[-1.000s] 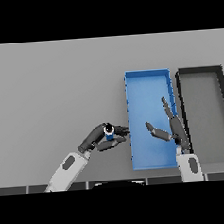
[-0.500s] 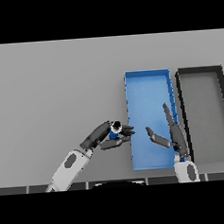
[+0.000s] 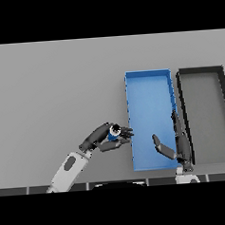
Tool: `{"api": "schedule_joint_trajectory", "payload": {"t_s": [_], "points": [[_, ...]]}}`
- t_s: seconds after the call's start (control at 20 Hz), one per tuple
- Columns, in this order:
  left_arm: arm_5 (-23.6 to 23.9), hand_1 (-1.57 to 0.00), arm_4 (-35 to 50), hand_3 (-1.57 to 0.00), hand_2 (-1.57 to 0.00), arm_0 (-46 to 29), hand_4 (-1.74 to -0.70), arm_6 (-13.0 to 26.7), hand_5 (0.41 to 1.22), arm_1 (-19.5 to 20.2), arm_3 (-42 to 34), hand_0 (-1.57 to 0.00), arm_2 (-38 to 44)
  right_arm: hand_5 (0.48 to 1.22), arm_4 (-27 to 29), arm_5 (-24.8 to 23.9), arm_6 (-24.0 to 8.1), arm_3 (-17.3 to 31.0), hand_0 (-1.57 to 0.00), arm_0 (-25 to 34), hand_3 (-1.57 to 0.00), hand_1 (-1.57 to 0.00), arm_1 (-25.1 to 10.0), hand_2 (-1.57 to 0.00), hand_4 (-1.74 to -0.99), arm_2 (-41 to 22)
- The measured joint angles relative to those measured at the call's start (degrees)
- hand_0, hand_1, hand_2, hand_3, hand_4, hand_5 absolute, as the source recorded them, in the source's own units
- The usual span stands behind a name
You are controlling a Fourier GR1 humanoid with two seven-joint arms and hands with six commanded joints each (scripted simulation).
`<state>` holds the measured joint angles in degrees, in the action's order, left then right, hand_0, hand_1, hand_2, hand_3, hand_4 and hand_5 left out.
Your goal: Pick up the blue pipe and place it into the blue bin.
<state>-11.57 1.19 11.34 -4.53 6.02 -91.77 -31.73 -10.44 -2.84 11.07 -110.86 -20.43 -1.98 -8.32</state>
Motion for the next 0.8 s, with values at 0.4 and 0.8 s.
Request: {"api": "schedule_joint_trajectory", "payload": {"t_s": [0.4,0.8], "points": [[-1.4,-1.57,-1.39,-1.57,-1.57,0.25,-1.47,1.11,1.221,-1.15,-0.64,-1.57,1.04,0.539,4.74,12.18,-18.06,-10.94,0.0,6.96,0.0,0.0,-10.08,0.0,-1.205,-4.11],[-2.64,-1.57,-3.35,-1.57,-1.57,0.18,-1.47,1.93,1.221,-2.12,-0.54,-1.57,1.64,0.525,6.28,19.06,-28.92,-12.02,0.0,19.25,0.0,0.0,-11.11,0.0,-1.232,-9.99]]}}
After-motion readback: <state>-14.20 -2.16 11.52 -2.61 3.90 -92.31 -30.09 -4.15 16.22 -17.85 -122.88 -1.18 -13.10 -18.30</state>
